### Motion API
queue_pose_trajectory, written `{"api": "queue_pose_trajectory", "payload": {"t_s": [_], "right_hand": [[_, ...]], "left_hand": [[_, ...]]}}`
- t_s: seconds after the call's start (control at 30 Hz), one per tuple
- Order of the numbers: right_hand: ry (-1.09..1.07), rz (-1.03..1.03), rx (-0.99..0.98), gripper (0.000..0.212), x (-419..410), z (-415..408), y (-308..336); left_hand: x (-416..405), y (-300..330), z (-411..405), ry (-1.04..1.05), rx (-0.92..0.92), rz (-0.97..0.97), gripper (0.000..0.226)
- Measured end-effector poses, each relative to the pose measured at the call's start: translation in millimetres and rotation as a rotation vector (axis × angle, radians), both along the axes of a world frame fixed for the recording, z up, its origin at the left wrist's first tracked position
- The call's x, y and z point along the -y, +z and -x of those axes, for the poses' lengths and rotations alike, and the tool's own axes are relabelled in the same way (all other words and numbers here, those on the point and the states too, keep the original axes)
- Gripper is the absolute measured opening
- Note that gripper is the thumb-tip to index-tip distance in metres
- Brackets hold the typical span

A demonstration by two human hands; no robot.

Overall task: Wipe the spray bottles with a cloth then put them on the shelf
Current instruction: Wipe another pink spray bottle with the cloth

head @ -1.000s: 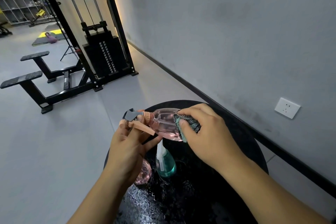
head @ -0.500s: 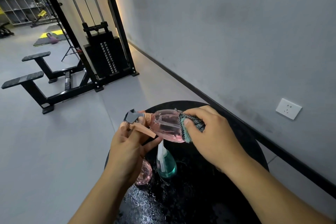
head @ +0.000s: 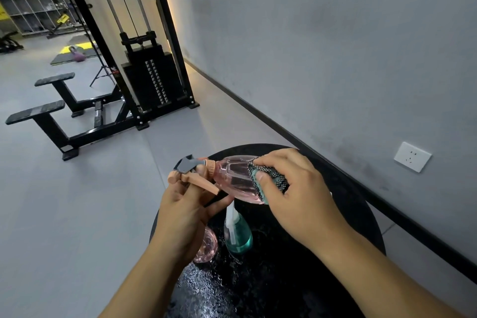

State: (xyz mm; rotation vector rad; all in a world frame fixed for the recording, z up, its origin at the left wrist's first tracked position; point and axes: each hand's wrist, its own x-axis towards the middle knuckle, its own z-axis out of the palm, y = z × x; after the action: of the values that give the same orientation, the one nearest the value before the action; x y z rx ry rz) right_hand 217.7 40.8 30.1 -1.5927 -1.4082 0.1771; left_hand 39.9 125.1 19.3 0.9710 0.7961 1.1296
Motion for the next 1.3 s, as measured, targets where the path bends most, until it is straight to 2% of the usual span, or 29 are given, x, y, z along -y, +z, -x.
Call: {"api": "queue_pose_trajectory", "payload": {"t_s": [0.07,0.13,0.23,0.3,0.4,0.47,0.57,0.7,0.8,0.87,0.9,1.0,1.07,1.1,1.2,1.3], "right_hand": [[0.003,-0.009,0.050,0.023,1,2,1],[0.015,-0.020,0.063,0.023,1,0,3],[0.024,-0.026,-0.002,0.023,0,-3,2],[0.018,-0.015,-0.062,0.022,0,-2,1],[-0.010,-0.018,-0.126,0.021,-1,-2,0],[-0.020,-0.020,-0.160,0.020,-1,-2,1],[-0.034,-0.043,-0.168,0.020,-1,-2,1],[-0.056,-0.076,-0.168,0.019,0,-2,-1],[-0.064,-0.112,-0.163,0.019,0,-4,-1],[-0.053,-0.110,-0.153,0.020,0,-4,-2],[-0.045,-0.106,-0.145,0.020,1,-3,-2],[-0.023,-0.104,-0.127,0.021,1,0,-4],[-0.014,-0.112,-0.135,0.021,2,2,-4],[-0.010,-0.114,-0.148,0.020,2,3,-4],[-0.014,-0.118,-0.199,0.019,2,4,-3],[-0.046,-0.139,-0.192,0.018,1,4,-5]], "left_hand": [[2,2,0,-0.017,-0.011,0.000,0.033],[1,4,1,-0.011,0.014,0.014,0.024],[1,7,1,0.006,0.049,0.006,0.050],[2,6,2,0.024,0.039,0.008,0.058],[0,6,3,0.046,0.031,0.031,0.053],[0,6,4,0.043,0.030,0.028,0.042],[3,6,2,0.001,0.028,0.026,0.023],[3,3,2,-0.117,0.074,0.042,0.011],[3,3,6,-0.202,0.171,0.015,0.028],[6,5,5,-0.219,0.224,0.005,0.013],[7,6,3,-0.198,0.218,0.004,0.011],[9,11,-2,-0.051,0.128,0.054,0.031],[7,12,-4,0.003,0.114,0.064,0.030],[6,13,-4,0.012,0.121,0.071,0.026],[4,13,-5,0.004,0.092,0.072,0.038],[5,15,-3,-0.021,0.039,0.071,0.036]]}}
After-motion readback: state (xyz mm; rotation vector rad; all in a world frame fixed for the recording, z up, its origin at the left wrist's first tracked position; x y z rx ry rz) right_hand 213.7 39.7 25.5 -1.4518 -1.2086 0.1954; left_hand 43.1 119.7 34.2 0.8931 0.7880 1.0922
